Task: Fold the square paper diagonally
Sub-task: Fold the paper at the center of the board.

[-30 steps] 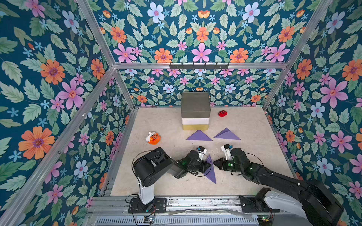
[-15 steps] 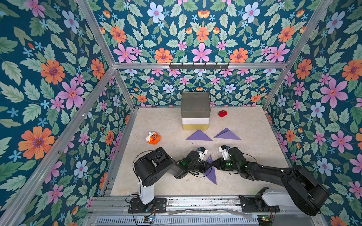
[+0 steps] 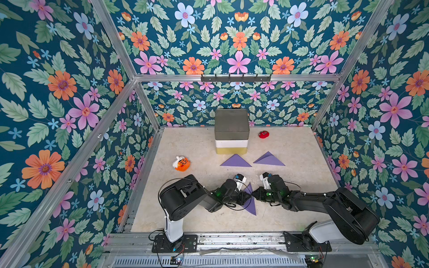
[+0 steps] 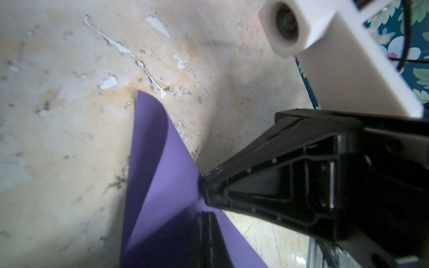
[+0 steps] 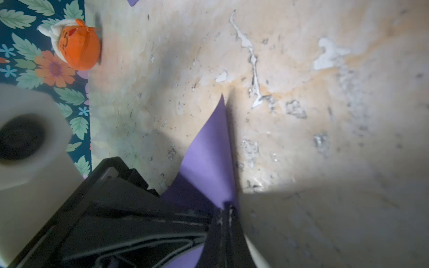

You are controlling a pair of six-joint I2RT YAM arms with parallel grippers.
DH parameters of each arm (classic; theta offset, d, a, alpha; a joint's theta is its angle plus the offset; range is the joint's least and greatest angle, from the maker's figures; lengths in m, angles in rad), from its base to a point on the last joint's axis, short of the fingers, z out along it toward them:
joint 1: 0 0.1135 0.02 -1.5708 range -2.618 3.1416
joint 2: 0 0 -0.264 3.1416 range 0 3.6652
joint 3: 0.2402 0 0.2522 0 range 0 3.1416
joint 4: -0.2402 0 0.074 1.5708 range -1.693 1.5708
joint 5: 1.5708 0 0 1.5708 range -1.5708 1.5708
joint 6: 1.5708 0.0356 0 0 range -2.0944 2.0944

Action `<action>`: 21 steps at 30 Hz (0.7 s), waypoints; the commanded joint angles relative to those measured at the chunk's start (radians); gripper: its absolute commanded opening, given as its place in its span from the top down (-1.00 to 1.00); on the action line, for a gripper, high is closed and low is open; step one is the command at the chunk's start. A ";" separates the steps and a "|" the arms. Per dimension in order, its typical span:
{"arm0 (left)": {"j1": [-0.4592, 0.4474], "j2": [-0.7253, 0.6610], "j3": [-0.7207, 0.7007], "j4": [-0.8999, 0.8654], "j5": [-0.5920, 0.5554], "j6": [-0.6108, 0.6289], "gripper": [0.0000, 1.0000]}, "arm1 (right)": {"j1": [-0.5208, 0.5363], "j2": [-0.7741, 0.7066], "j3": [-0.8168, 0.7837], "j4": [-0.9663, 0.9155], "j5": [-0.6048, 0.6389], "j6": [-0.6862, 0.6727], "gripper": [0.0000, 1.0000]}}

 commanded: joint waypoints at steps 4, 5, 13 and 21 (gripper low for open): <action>-0.006 0.011 -0.004 -0.050 -0.002 0.006 1.00 | 0.000 0.018 0.016 -0.082 0.111 -0.028 1.00; -0.005 0.011 -0.004 -0.050 -0.003 0.006 1.00 | -0.002 0.014 0.020 -0.106 0.134 -0.034 1.00; -0.008 0.013 -0.006 -0.052 -0.011 0.006 1.00 | 0.000 -0.087 0.037 -0.181 0.157 -0.051 1.00; -0.010 0.022 -0.004 -0.055 -0.015 0.005 1.00 | 0.000 -0.185 0.046 -0.114 0.080 -0.025 1.00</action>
